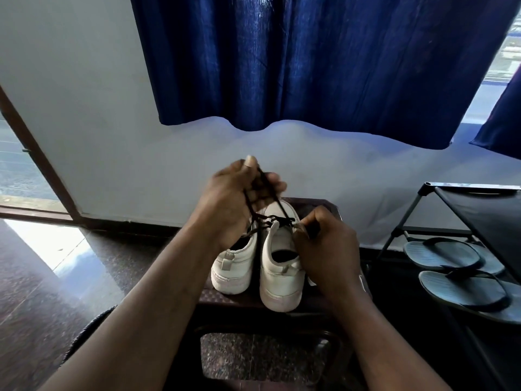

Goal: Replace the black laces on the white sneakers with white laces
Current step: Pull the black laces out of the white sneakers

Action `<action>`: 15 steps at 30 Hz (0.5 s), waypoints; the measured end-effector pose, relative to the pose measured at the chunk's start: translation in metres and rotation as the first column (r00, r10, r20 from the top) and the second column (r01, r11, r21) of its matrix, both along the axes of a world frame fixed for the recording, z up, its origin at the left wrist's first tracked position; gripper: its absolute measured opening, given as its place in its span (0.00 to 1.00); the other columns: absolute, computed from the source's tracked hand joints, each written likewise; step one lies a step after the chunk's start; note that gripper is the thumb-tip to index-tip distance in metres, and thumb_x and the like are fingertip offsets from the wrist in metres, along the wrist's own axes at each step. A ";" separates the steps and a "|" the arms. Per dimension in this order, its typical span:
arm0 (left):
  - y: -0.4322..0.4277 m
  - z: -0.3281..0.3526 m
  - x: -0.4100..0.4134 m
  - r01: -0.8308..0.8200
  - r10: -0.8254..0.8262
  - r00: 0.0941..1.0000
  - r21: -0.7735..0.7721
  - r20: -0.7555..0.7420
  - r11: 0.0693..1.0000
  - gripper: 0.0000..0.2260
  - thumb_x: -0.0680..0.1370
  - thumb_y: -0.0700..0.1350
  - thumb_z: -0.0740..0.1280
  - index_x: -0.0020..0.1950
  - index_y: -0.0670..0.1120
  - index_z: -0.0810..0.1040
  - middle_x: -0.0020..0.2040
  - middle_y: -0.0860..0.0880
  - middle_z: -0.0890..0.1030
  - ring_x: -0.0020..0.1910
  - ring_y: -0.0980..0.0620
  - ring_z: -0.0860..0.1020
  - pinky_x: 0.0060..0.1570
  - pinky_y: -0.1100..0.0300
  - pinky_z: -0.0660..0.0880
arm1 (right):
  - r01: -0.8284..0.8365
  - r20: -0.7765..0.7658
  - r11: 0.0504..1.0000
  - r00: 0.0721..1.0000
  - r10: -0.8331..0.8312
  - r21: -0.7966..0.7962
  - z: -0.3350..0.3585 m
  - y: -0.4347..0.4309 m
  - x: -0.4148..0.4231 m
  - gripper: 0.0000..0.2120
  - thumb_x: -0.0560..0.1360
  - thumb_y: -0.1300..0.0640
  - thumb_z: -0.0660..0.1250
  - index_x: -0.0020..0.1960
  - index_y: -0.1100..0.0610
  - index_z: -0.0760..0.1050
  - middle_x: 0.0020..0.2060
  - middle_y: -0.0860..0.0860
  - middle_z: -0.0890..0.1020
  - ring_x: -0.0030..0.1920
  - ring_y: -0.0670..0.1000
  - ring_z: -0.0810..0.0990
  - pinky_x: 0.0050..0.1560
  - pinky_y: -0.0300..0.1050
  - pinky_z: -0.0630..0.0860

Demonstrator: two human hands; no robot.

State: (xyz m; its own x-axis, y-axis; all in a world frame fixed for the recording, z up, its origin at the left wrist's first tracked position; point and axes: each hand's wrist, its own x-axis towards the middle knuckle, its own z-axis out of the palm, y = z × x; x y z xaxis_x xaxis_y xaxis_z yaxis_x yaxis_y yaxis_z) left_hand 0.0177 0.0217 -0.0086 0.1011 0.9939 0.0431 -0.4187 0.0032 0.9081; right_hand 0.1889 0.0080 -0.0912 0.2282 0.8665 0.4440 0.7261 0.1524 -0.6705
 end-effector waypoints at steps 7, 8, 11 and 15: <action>0.007 -0.028 0.009 0.010 0.333 0.383 0.364 -0.862 0.931 0.11 0.78 0.53 0.73 0.55 0.53 0.73 0.44 0.52 0.79 0.41 0.50 0.77 0.41 0.54 0.70 | -0.026 0.046 1.000 0.999 0.025 0.016 0.001 0.001 0.002 0.07 0.73 0.53 0.74 0.42 0.52 0.76 0.34 0.44 0.79 0.36 0.51 0.76 0.36 0.48 0.70; 0.005 -0.031 0.012 0.094 0.376 0.231 0.406 -0.897 0.909 0.10 0.78 0.52 0.72 0.56 0.53 0.76 0.48 0.51 0.79 0.45 0.48 0.78 0.43 0.54 0.71 | -0.026 0.048 0.999 0.999 0.025 0.018 0.001 0.001 0.001 0.07 0.73 0.53 0.74 0.42 0.52 0.76 0.34 0.44 0.78 0.35 0.51 0.75 0.36 0.48 0.70; 0.000 -0.030 0.018 0.211 0.507 -0.007 0.494 -0.862 0.843 0.07 0.81 0.50 0.68 0.54 0.52 0.85 0.49 0.49 0.76 0.48 0.44 0.80 0.41 0.56 0.67 | -0.034 0.028 0.999 0.999 0.033 0.018 0.000 0.000 0.001 0.08 0.73 0.51 0.75 0.42 0.52 0.77 0.35 0.44 0.81 0.36 0.50 0.78 0.35 0.49 0.73; -0.002 -0.033 0.028 0.239 0.518 -0.089 0.487 -0.851 0.840 0.08 0.80 0.48 0.66 0.53 0.51 0.85 0.50 0.48 0.76 0.51 0.43 0.79 0.44 0.52 0.73 | -0.039 0.036 0.999 0.999 0.038 0.021 -0.001 0.001 0.003 0.08 0.73 0.51 0.75 0.42 0.51 0.77 0.36 0.44 0.82 0.36 0.50 0.79 0.36 0.49 0.75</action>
